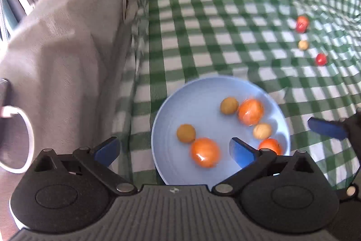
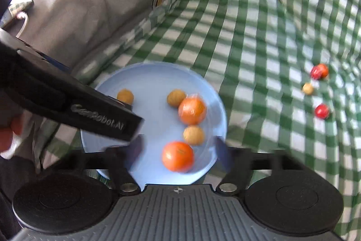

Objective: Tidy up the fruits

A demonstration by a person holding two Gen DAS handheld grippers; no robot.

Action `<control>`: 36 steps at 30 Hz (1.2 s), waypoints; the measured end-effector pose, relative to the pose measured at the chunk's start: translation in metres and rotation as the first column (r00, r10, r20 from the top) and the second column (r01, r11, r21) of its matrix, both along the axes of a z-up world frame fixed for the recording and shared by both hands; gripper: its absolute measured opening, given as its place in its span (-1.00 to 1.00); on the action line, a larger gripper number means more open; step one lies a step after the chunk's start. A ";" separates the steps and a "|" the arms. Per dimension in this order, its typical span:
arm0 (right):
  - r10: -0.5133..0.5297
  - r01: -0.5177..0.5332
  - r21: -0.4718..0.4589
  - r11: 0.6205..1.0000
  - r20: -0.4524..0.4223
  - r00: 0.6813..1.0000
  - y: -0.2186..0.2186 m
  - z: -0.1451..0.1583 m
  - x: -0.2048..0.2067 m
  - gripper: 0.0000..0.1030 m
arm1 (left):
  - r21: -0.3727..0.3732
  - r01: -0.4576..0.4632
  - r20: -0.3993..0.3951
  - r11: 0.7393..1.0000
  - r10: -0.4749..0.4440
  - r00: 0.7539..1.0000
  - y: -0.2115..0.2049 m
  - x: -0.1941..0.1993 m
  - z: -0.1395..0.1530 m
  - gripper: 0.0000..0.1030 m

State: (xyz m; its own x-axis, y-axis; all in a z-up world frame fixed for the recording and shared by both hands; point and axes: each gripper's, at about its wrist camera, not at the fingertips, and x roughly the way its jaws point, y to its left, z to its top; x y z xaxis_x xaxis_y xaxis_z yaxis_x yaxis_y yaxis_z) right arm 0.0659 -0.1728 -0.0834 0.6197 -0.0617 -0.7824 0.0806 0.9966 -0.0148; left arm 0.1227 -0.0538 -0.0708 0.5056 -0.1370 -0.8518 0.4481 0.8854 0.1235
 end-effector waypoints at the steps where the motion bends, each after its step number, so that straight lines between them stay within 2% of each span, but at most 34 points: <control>1: 0.003 -0.002 -0.013 1.000 0.013 1.000 0.000 0.005 -0.004 0.72 | 0.002 0.006 -0.001 1.000 -0.006 1.000 0.002 -0.004 0.004 0.99; 4: 0.016 -0.016 -0.025 1.000 0.000 1.000 0.001 0.016 -0.023 0.83 | 0.002 -0.006 0.003 1.000 0.006 1.000 0.014 -0.024 0.015 0.99; 8: 0.016 -0.016 0.012 1.000 -0.024 1.000 0.005 0.028 -0.062 0.91 | 0.014 -0.033 0.003 0.999 0.033 0.999 0.035 -0.057 0.023 0.99; 13: 0.014 -0.013 -0.028 1.000 0.027 1.000 0.022 0.042 -0.103 0.96 | 0.047 -0.086 0.009 0.995 0.086 0.996 0.055 -0.089 0.024 0.99; 17: 0.019 -0.012 -0.069 0.998 0.093 0.996 0.030 0.054 -0.116 0.98 | 0.033 -0.091 0.037 0.995 0.090 0.995 0.066 -0.109 0.033 0.99; 24: 0.015 -0.001 -0.089 0.996 0.153 0.988 0.036 0.066 -0.139 0.98 | 0.022 -0.078 0.073 0.997 0.076 0.994 0.064 -0.129 0.048 0.99; 36: 0.002 0.019 -0.100 0.995 0.209 0.978 0.042 0.078 -0.158 0.99 | 0.021 -0.060 0.111 0.998 0.057 0.992 0.064 -0.150 0.060 0.99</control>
State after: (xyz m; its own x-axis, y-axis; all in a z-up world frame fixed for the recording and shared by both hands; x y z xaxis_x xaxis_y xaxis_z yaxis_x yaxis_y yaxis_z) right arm -0.0921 -0.1310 -0.0057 0.7675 -0.1399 -0.6256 0.1010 0.9901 -0.0975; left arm -0.0268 0.0099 -0.0111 0.6028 -0.0845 -0.7934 0.3784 0.9057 0.1911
